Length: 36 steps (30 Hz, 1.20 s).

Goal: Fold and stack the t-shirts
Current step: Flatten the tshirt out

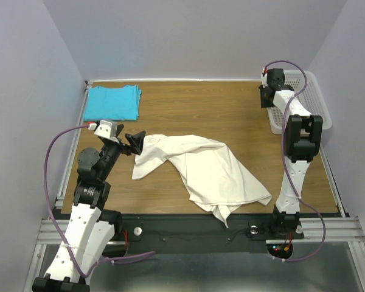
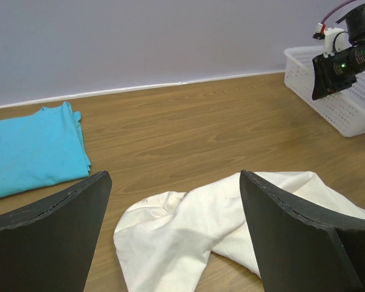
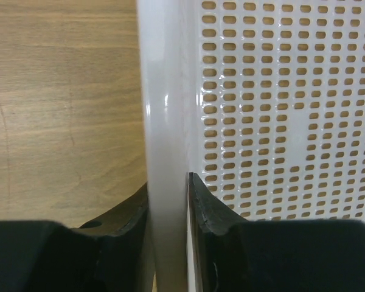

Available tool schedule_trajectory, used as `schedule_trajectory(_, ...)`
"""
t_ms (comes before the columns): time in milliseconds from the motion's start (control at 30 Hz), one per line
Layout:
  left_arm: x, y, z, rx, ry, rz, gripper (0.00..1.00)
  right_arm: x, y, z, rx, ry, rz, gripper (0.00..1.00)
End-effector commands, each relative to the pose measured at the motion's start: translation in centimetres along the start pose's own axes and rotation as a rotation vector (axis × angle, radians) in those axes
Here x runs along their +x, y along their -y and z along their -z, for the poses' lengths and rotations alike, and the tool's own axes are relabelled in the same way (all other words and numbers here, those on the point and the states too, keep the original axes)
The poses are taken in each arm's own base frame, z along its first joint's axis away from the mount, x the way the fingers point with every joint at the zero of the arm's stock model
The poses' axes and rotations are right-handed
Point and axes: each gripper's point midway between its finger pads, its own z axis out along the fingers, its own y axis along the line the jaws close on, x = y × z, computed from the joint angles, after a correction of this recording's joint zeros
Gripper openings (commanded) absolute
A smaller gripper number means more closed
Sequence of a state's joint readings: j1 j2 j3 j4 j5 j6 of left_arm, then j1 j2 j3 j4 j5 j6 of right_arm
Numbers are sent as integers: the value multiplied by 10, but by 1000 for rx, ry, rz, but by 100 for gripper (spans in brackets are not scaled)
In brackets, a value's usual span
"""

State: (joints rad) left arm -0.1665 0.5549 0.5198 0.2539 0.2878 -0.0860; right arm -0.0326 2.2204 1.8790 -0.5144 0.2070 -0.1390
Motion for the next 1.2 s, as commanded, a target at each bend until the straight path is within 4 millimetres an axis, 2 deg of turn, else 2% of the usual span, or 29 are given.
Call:
schedule_trajectory(0, -16, 5, -1, 25, 58, -23, 98, -31, 4, 3, -6, 94, 14, 38)
schedule_trajectory(100, -16, 5, -1, 24, 60, -24, 98, -30, 7, 4, 0, 90, 43, 46)
schedule_trajectory(267, -17, 5, 0, 26, 61, -24, 98, -39, 12, 21, 0, 120, 90, 61)
schedule_trajectory(300, -17, 5, 0, 26, 61, -24, 98, -46, 15, 35, -6, 144, 114, 66)
schedule_trajectory(367, -17, 5, -1, 26, 61, -17, 98, -57, 6, 56, -83, 196, 155, 72)
schedule_trajectory(400, -15, 5, -1, 27, 57, -13, 99, -67, 1, 84, -144, 257, 204, 81)
schedule_trajectory(433, -15, 5, -2, 27, 54, -9, 99, -79, -5, 103, -192, 311, 227, 83)
schedule_trajectory(467, -12, 5, -3, 28, 43, -3, 99, -80, -13, 115, -221, 330, 253, 87)
schedule_trajectory(500, -10, 6, -5, 32, 35, -1, 99, -85, -17, 130, -235, 362, 272, 89)
schedule_trajectory(533, -9, 6, -6, 35, 27, 2, 99, -95, -18, 153, -241, 411, 304, 89)
schedule_trajectory(633, 1, 9, -11, 59, -16, 16, 99, -93, -52, 191, -375, 482, 396, 91)
schedule_trajectory(667, 6, 10, -13, 72, -33, 20, 99, -78, -67, 194, -447, 463, 419, 91)
schedule_trajectory(700, 9, 17, -13, 116, -50, 15, 99, -60, -95, 208, -626, 471, 479, 91)
schedule_trajectory(733, 12, 20, -14, 139, -63, 17, 99, -49, -105, 228, -717, 496, 515, 91)
schedule_trajectory(767, 22, 22, -17, 162, -103, 21, 98, -19, -122, 230, -835, 458, 541, 90)
schedule_trajectory(833, 33, 27, -19, 207, -145, 13, 95, 19, -150, 262, -1074, 496, 620, 91)
schedule_trajectory(867, 34, 26, -22, 199, -159, 17, 93, 31, -158, 280, -1121, 524, 646, 90)
schedule_trajectory(900, 44, 23, -26, 186, -197, 32, 91, 44, -163, 284, -1150, 520, 658, 90)
schedule_trajectory(933, 46, 17, -30, 143, -226, 40, 91, 68, -174, 282, -1183, 472, 663, 90)
schedule_trajectory(967, 51, 14, -32, 119, -256, 58, 90, 76, -174, 283, -1184, 452, 657, 90)
schedule_trajectory(1000, 70, 9, -33, 86, -341, 90, 87, 81, -174, 288, -1178, 447, 655, 90)
schedule_trajectory(1033, 76, 2, -35, 43, -378, 111, 85, 96, -173, 281, -1166, 386, 621, 90)
schedule_trajectory(1067, 74, -1, -39, 9, -395, 149, 84, 101, -172, 280, -1156, 362, 604, 90)
schedule_trajectory(1100, 92, -7, -38, -41, -471, 196, 82, 105, -169, 281, -1142, 348, 590, 90)
schedule_trajectory(1133, 99, -16, -37, -107, -501, 216, 82, 112, -166, 278, -1113, 319, 575, 90)
schedule_trajectory(1167, 104, -18, -36, -146, -523, 268, 81, 126, -165, 273, -1107, 282, 567, 90)
